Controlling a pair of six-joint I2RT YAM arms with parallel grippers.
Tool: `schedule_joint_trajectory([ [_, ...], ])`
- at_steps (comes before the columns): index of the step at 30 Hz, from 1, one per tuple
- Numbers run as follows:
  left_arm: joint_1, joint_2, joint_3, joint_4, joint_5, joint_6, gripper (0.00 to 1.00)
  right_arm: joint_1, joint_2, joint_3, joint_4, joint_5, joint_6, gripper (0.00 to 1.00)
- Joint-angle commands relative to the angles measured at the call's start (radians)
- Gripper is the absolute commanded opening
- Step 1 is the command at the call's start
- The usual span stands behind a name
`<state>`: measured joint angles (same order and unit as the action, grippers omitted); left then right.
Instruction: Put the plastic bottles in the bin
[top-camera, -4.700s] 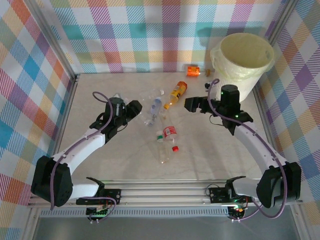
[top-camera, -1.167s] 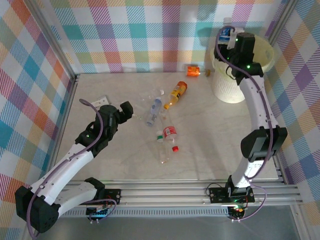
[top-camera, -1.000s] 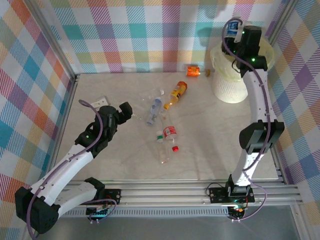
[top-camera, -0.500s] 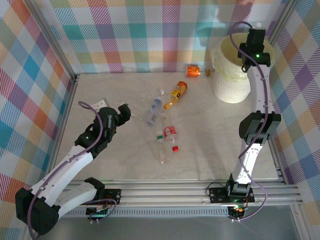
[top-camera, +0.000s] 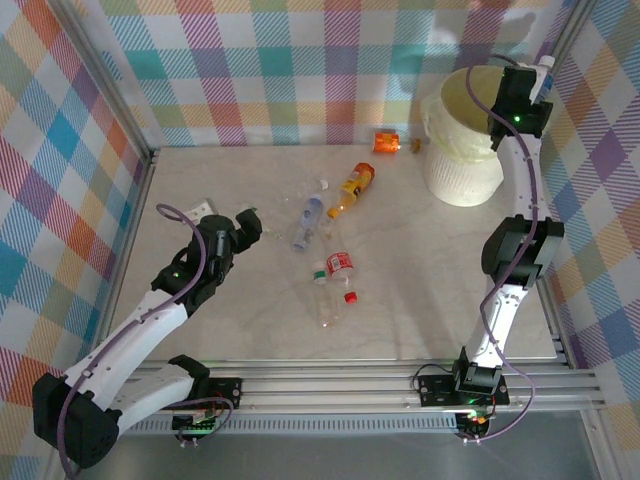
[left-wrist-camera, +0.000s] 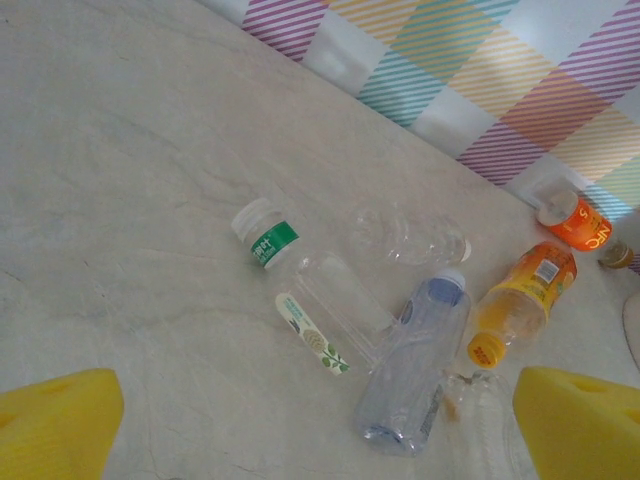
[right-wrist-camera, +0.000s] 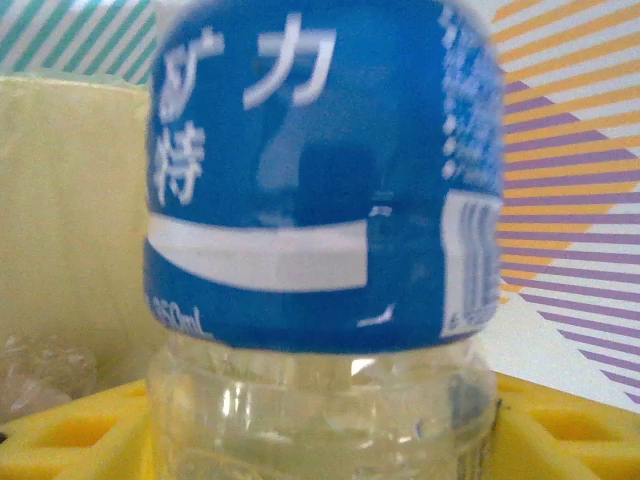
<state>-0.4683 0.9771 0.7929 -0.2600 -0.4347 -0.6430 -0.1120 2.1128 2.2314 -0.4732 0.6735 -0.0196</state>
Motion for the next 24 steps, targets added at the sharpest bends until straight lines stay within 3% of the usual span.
schedule_joint_trajectory([
  [1, 0.008, -0.003, -0.016, 0.016, 0.007, -0.021, 1.00, 0.003, -0.004, 0.004, 0.081, 0.070, 0.002, 0.73],
  [12, 0.014, -0.010, -0.042, 0.018, -0.007, -0.036, 1.00, 0.009, -0.034, -0.010, 0.042, 0.041, 0.029, 0.90],
  [24, 0.020, 0.000, -0.059, 0.029, -0.001, -0.068, 1.00, 0.085, -0.185, -0.119, 0.004, -0.184, 0.070, 1.00],
])
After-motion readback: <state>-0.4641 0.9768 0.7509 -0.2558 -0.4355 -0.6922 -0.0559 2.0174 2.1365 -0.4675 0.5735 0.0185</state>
